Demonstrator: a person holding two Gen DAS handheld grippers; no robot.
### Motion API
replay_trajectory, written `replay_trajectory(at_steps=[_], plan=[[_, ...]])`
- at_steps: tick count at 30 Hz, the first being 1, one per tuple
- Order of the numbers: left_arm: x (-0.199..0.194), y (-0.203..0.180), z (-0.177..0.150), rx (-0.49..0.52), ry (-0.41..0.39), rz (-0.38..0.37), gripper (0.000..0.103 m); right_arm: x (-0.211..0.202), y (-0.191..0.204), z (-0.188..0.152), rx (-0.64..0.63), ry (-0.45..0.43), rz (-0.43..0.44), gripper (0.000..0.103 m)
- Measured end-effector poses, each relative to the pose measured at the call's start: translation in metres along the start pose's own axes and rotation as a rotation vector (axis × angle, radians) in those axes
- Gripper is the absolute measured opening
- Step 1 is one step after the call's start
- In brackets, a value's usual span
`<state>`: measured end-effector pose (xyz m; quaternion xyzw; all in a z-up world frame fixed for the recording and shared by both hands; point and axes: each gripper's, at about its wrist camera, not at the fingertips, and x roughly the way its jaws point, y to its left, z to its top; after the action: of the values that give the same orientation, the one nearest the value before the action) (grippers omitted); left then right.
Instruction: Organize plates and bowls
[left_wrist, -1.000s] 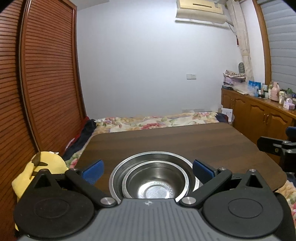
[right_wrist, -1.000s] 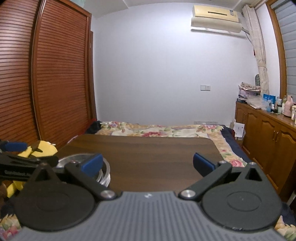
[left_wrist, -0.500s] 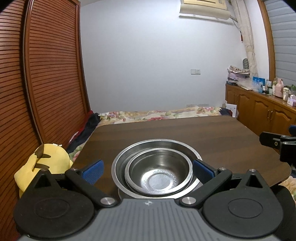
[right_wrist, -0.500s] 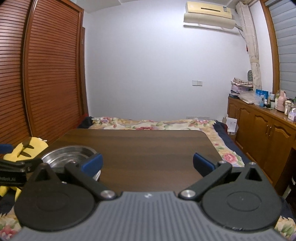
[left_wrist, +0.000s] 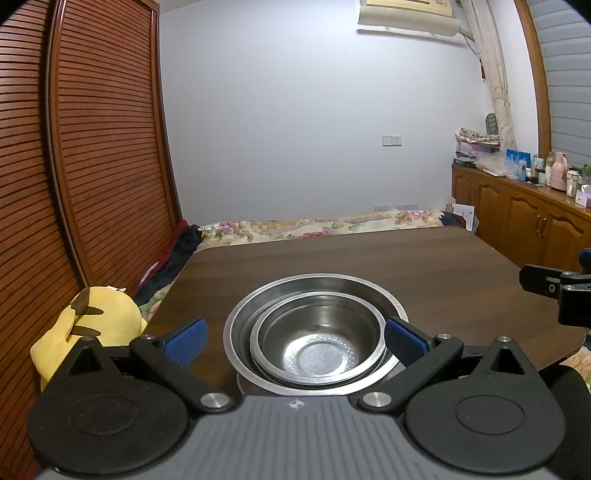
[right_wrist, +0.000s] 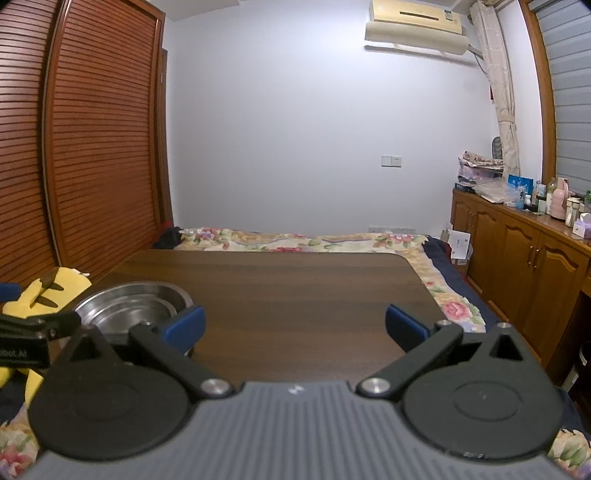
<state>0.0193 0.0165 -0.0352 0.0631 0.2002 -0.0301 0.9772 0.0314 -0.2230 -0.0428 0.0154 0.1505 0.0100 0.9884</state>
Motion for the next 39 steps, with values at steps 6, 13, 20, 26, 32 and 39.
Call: replay_trajectory(at_steps=[6,13,20,26,32,39], plan=[[0.0004,0.0000,-0.0004,0.002,-0.002,0.001,0.103,0.0005,0.0002,-0.0001,0.002,-0.001,0.000,0.103],[0.0009,0.0005,-0.0010,0.002,-0.001,-0.001,0.103,0.0007,-0.0020,-0.0001,0.003,0.000,0.000,0.103],[0.0008,0.0014,-0.0009,0.002,-0.002,-0.001,0.103,0.0013,-0.0051,0.0001,0.012,0.007,0.002,0.103],[0.0014,0.0012,-0.0011,0.005,-0.003,0.000,0.103,0.0023,-0.0060,0.0017,0.014,0.009,-0.001,0.103],[0.0012,0.0012,-0.0009,0.003,-0.001,-0.001,0.103,0.0021,-0.0061,0.0016,0.013,0.006,0.002,0.103],[0.0013,0.0011,-0.0009,0.002,-0.001,-0.001,0.103,0.0027,-0.0063,0.0008,0.015,0.006,0.000,0.103]])
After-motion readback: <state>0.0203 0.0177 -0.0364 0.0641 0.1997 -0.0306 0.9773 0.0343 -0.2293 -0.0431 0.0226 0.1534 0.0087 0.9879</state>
